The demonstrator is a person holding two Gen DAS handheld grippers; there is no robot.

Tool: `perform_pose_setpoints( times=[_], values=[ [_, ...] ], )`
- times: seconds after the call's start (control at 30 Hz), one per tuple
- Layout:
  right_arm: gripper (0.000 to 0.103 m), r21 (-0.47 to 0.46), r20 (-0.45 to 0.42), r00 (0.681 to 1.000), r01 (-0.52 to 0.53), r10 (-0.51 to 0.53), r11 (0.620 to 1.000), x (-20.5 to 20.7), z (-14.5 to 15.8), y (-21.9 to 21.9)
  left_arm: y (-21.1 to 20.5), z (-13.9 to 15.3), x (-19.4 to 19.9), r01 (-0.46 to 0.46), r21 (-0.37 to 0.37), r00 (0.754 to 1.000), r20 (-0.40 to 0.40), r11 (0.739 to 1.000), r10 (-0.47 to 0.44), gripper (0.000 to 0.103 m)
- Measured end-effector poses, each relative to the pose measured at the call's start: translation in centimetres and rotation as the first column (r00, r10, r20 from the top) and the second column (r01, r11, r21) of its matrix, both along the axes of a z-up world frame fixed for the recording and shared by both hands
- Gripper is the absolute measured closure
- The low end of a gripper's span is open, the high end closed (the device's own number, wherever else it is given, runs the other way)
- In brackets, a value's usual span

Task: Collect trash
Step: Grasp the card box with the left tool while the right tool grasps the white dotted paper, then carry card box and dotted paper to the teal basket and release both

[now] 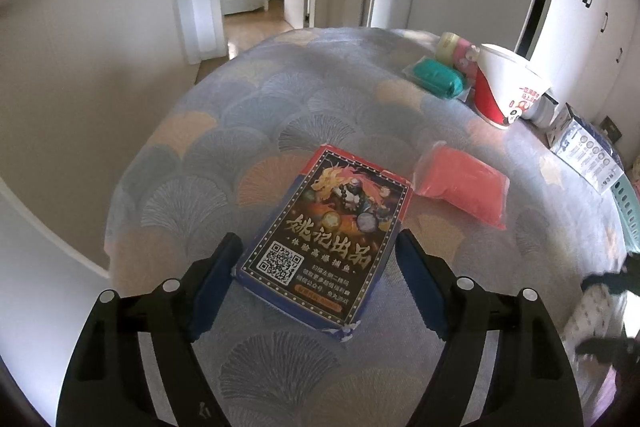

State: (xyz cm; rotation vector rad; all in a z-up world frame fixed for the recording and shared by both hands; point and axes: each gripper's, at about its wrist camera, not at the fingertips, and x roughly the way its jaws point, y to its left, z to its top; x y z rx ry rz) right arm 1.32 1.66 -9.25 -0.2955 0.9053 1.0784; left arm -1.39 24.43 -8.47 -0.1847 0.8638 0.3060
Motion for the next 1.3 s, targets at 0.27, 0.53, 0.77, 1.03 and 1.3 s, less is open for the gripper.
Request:
perform_pose_setpoints(
  times=[0.27,0.53,0.77,1.03,1.3],
  values=[
    [0.05,0.013,0.002,1.0,-0.016,0.016,1.0,-1.4,-0.2,-0.9,-0.1,0.0,0.1,0.008,-0.005,1.0,0.001,1.0,-0.008,0.028],
    [0.06,-0.001,0.027,0.999,-0.023,0.023,1.0,-2.1,-1.0,-0.1,-0.2,0.0,0.1,-0.004,0.017,1.0,-0.003,1.0,0.004,0.034],
    [0.072,0.037,0.171,0.985,0.003,-0.01,0.999,-4.3,0.5,-0.7,-1.0,0.7,-1.1,-0.026,0.032,0.999,0.038,0.999,0.024,0.037],
    [0.076,0.126,0.251,0.958,0.112,-0.141,0.986,-3.3,4.3,-2.3,-2.7,4.1,-1.7,0.008,0.015,0.991,0.133,1.0,-0.009,0.038],
    [0.076,0.224,0.231,0.9,0.322,-0.371,0.92,1.0,6.9,-7.1,-7.7,8.1,0.5,0.127,0.0,0.963,0.24,0.992,-0.123,0.038]
  ],
)
